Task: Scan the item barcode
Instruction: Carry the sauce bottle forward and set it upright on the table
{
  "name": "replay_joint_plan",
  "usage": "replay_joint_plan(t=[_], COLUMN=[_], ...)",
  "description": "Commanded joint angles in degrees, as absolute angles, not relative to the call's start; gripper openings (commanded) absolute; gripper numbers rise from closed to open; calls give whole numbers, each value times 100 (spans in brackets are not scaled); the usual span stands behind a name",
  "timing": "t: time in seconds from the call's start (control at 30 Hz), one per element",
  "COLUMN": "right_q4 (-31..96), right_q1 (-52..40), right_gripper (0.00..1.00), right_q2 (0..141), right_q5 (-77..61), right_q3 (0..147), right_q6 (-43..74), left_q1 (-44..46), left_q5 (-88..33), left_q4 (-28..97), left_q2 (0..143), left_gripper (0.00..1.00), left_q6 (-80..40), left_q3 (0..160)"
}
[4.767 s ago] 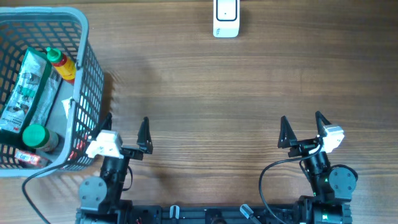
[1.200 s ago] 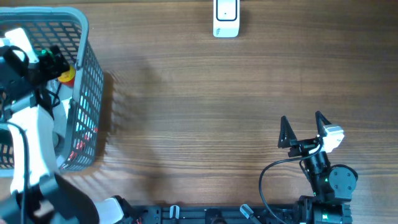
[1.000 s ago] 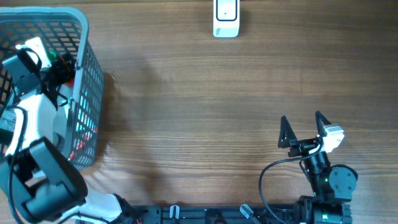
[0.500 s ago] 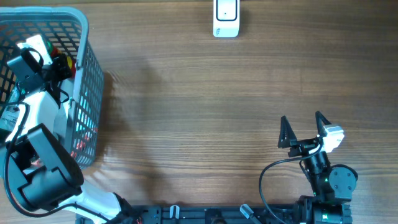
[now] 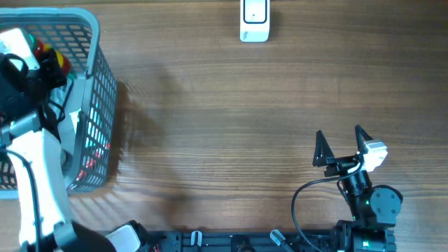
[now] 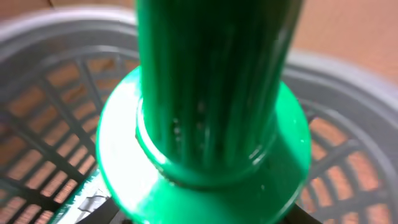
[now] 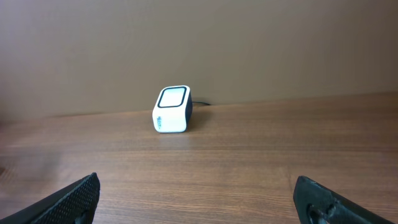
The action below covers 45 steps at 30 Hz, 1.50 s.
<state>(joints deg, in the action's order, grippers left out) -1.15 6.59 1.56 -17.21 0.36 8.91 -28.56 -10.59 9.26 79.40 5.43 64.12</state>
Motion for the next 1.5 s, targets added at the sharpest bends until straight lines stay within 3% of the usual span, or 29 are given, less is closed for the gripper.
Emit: replay_joint_plan(t=[0.0,0.37,0.7,1.0,1.37,1.47], right_q4=[-134,-134,-134,-134,-132,-134], right_q1=[692,692,692,692,692,692], right_gripper=[100,99,100,100,100,100], right_q2=[141,141,141,141,141,141], right_q5=[-1627,-1625,-1625,-1627,-1627,-1625], right_q3=[30,30,30,30,30,30], right_q6=[902,904,904,904,904,902], left_q1=[-2845,-2311,414,2252,3931,4204], left_q5=[-1061,-1695,-1754,-1634,1431,1667], left_q4=[884,845,1459,1614,1306,886], left_q2=[7116,5566,5865,8071,9874,10322], left_gripper=[45,47,45,45,43,42], left_q6=[351,-961,-1098,-1094,-1081,-1378], left_q3=[6453,6453,6453,6453,6451,6451])
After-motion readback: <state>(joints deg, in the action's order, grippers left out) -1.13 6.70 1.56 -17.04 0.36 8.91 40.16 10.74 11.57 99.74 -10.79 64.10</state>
